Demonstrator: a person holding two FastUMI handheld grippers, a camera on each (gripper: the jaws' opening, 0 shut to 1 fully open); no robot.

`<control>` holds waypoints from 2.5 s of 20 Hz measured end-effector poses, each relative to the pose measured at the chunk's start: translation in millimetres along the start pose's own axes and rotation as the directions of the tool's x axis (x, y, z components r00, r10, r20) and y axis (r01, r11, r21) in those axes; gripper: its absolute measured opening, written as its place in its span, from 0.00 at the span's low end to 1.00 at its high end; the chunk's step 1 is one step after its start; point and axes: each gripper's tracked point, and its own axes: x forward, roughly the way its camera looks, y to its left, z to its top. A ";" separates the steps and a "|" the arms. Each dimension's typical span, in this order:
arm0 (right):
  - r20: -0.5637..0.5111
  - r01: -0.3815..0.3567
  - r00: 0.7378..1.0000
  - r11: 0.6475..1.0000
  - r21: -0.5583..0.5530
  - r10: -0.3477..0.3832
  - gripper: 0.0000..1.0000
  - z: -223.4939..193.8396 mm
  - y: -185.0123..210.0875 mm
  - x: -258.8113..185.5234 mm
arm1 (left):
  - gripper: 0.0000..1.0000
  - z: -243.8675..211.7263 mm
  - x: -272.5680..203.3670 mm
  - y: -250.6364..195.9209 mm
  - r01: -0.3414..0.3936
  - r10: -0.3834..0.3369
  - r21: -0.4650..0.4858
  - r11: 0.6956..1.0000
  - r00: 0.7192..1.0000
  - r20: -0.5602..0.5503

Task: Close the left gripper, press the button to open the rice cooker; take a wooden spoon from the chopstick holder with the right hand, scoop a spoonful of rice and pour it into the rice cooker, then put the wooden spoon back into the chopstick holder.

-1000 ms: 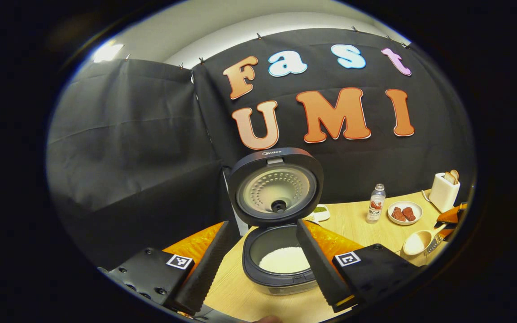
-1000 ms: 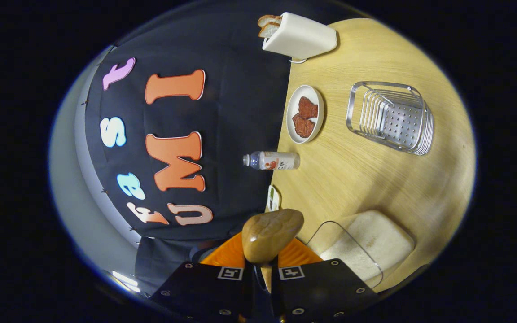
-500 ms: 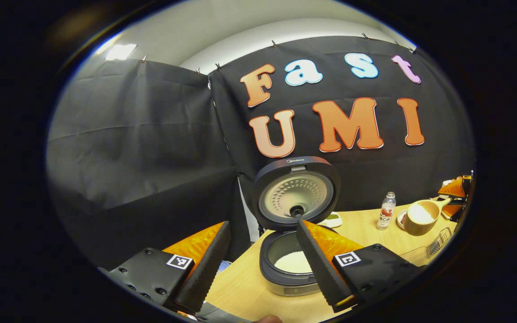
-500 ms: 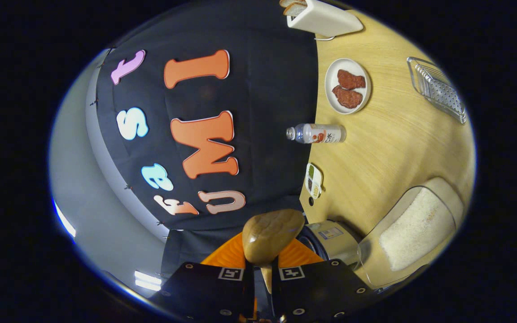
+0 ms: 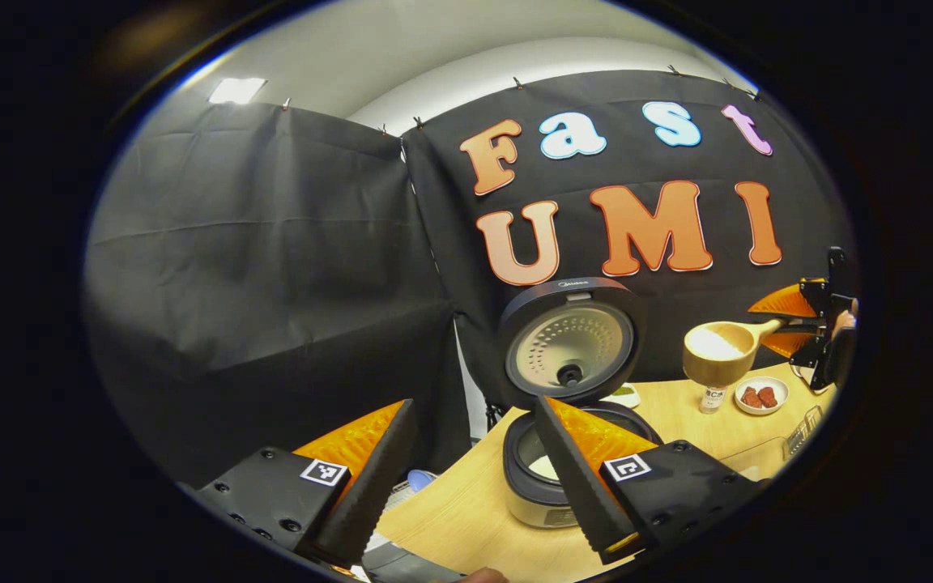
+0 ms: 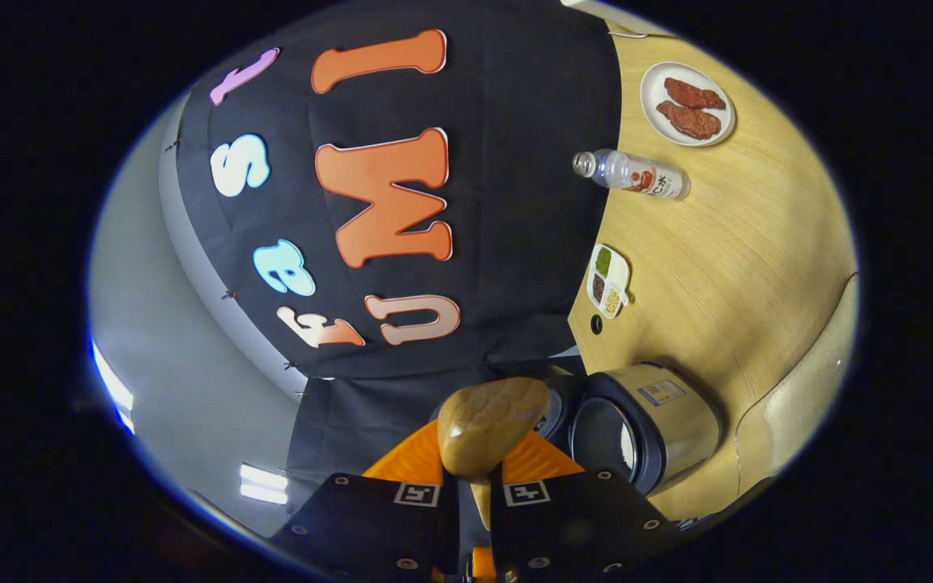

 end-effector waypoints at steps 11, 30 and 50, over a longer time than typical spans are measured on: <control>-0.068 0.063 0.995 0.991 -0.119 -0.072 0.14 -40.4 -18.9 83.0 | 0.99 -22.9 7.5 41.5 -0.072 0.072 -0.004 0.997 0.997 -0.031; -0.023 0.211 0.953 0.713 -0.669 -0.303 0.14 -76.6 -74.6 139.3 | 0.99 -39.6 25.6 27.3 -0.017 0.016 -0.007 1.000 0.998 -0.062; 0.057 0.165 0.959 0.382 -0.909 -0.278 0.14 -84.8 -48.1 130.4 | 0.92 -43.1 17.0 27.7 0.000 0.000 0.005 1.000 0.998 -0.066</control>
